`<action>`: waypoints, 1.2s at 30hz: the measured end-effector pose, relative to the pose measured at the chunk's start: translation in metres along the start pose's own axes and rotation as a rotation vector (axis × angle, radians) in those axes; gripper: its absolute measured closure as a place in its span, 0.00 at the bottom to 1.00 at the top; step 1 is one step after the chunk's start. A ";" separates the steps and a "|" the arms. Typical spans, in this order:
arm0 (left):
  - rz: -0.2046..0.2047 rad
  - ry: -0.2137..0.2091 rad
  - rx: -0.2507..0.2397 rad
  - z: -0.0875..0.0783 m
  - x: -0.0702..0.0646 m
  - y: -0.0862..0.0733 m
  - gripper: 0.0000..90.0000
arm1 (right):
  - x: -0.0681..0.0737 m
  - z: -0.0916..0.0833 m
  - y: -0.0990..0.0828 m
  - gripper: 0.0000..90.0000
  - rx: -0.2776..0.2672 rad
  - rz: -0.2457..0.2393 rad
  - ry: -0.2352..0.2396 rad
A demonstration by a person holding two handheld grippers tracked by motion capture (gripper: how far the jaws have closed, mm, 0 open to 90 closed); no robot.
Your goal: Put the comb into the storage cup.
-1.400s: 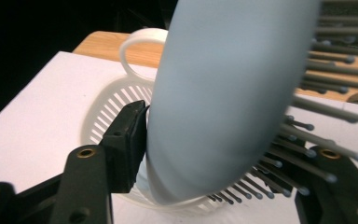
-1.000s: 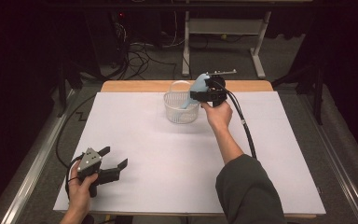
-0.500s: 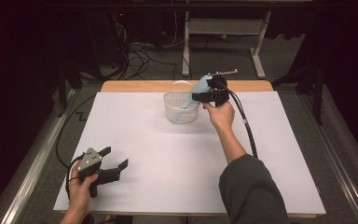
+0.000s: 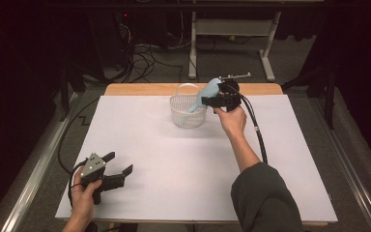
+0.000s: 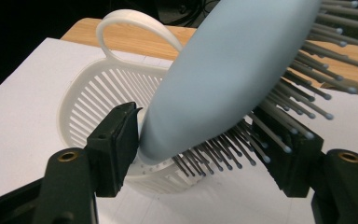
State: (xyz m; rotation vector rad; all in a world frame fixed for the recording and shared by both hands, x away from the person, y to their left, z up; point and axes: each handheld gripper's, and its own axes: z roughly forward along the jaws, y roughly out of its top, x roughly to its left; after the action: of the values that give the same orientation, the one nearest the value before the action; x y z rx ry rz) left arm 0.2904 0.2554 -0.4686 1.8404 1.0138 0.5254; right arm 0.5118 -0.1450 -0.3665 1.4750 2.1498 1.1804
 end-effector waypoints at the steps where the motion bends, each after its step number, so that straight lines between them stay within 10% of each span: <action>1: 0.001 0.000 0.001 0.000 0.000 0.000 0.18 | 0.001 -0.001 0.000 0.37 -0.003 -0.004 -0.001; 36: -0.012 0.020 -0.010 -0.002 0.001 0.000 0.18 | -0.001 -0.034 -0.014 0.33 -0.115 -0.127 -0.021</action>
State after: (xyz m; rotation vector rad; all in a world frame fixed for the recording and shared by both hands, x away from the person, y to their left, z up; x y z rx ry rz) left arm 0.2898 0.2572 -0.4683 1.8222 1.0334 0.5418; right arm 0.4815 -0.1636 -0.3558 1.2779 2.0907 1.2162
